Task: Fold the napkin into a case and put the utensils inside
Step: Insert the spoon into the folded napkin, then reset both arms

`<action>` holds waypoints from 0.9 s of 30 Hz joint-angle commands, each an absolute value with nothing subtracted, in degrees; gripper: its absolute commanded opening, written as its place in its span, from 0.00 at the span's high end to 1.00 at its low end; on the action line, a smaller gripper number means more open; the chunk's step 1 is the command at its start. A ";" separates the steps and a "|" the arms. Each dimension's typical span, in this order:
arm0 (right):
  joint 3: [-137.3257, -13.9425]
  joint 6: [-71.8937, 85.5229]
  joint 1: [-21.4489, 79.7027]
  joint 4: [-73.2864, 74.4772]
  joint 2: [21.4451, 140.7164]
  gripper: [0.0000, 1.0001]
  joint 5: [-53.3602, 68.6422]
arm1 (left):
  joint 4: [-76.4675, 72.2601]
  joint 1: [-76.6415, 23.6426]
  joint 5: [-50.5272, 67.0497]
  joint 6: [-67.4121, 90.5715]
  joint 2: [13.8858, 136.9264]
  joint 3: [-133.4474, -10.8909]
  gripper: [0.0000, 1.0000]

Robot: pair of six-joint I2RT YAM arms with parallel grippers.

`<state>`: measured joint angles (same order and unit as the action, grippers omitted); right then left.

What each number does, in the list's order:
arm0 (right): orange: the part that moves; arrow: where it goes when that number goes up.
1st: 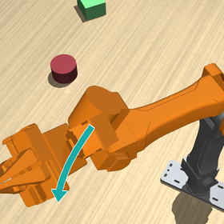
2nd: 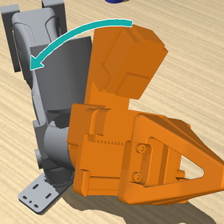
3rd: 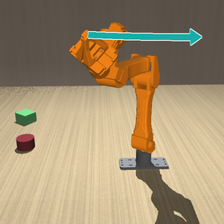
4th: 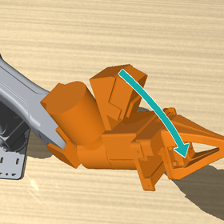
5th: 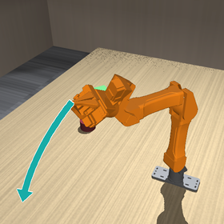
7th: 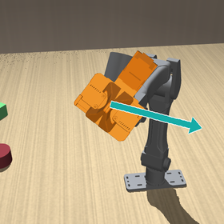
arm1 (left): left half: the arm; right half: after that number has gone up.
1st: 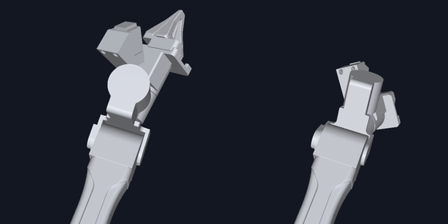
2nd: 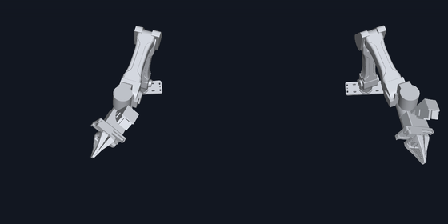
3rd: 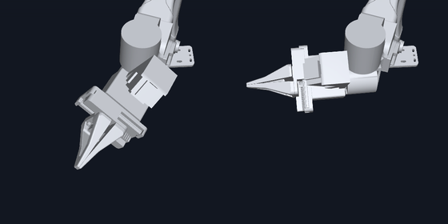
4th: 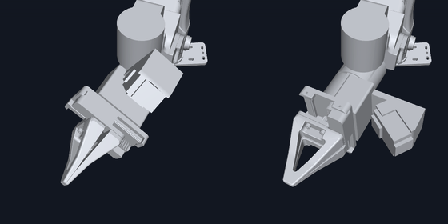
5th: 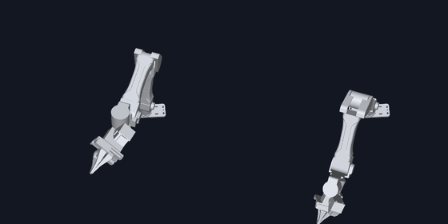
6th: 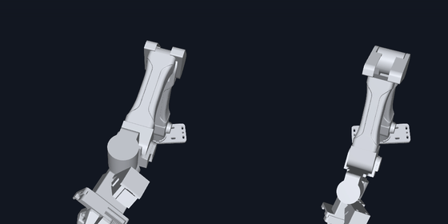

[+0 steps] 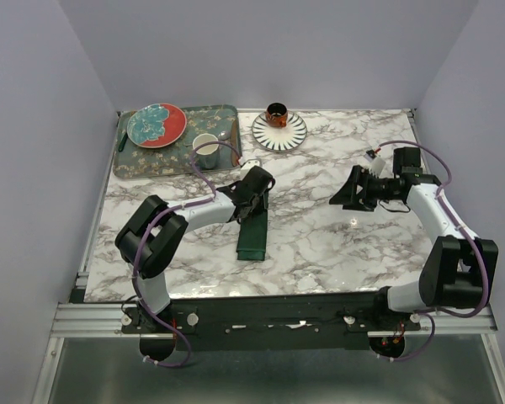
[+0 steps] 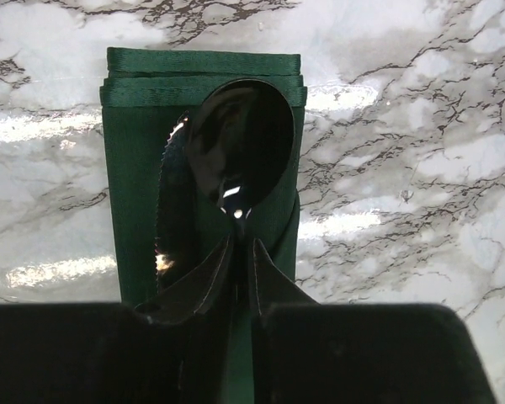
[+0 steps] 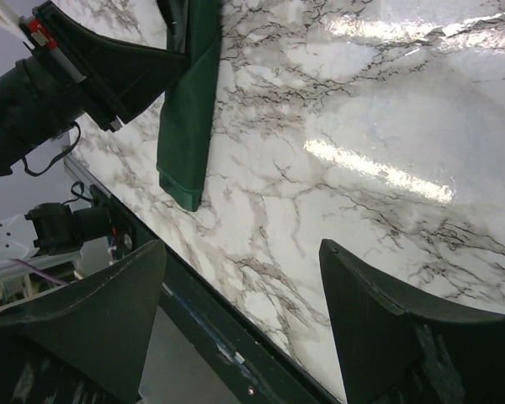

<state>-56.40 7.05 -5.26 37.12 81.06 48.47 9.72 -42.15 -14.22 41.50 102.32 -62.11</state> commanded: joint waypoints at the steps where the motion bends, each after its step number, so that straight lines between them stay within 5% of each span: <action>1: -55.46 6.94 -5.45 36.04 79.37 0.18 48.87 | 11.42 -42.54 -13.36 40.96 101.60 -63.63 0.76; 13: -57.56 5.98 -5.45 36.91 80.77 0.16 49.22 | 8.18 -42.54 -16.70 31.57 96.42 -67.06 0.68; 21: -66.70 0.53 -5.45 39.98 81.74 0.05 48.52 | 2.44 -40.61 -13.45 8.58 86.58 -71.18 0.60; 27: -77.07 -7.55 -5.45 43.32 80.77 0.00 43.78 | 18.52 -36.49 -6.97 -1.59 87.98 -87.52 0.11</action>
<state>-70.26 -0.01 -5.26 40.05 81.32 47.55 8.97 -39.81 -12.40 9.02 88.44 -78.11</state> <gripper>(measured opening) 0.997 0.760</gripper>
